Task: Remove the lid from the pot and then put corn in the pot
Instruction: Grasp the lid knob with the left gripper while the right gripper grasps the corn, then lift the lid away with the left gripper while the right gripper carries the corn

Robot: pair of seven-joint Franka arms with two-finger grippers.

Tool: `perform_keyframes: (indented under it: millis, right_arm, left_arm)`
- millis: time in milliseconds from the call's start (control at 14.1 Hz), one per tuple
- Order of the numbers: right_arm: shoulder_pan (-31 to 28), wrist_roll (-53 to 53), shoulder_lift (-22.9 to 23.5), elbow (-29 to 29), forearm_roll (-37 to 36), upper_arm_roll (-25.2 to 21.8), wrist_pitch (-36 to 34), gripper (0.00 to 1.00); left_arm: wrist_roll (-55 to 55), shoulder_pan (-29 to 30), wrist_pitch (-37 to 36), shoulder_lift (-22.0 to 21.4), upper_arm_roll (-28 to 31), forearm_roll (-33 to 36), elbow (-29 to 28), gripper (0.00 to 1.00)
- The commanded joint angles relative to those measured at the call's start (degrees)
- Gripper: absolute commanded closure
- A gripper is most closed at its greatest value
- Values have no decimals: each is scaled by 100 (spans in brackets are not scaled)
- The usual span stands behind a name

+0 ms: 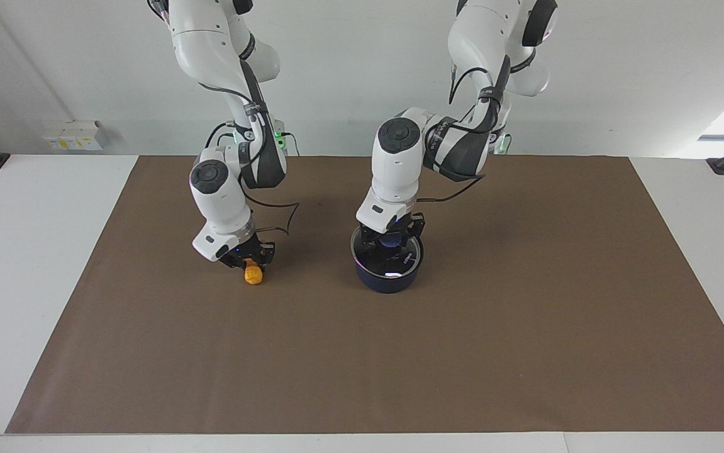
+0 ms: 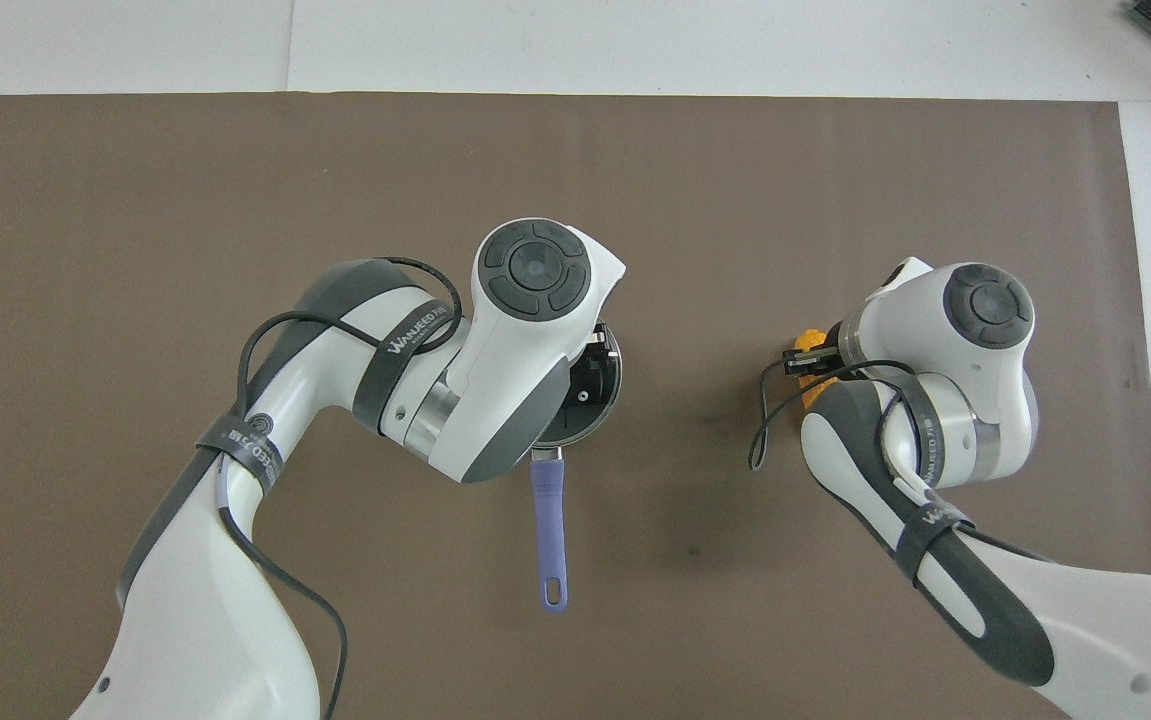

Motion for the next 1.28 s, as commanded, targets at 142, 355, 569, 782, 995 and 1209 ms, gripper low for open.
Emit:
perform_keyframes:
  millis: [142,355,569,782,995,1209]
  right_arm:
    - [-54,-160,-368,14,-22,30,-236,100]
    - [-71,-142,-588,23,48,30,-456,100]
    - [-1,-160,-808,206,57,39,-841,100]
    - [209,-47,-888,654,65,83,-1518,100]
    - [789,857,-800,997,65,83,-1634,100]
    - [1386,1489,-511,1602,65,92,-1818,100]
  left_arm:
    - [-66,-7,-159,-153,39,36,9,100]
    - [-48,2,-256,-276,118,27,44,100]
    - [-13,178,-396,-355,119,19,114,100]
    - [127,590,-449,-531,110,19,106,100]
    - [522,977,-502,-566,119,10,106,100]
    - [908,1416,-511,-566,119,19,62,100]
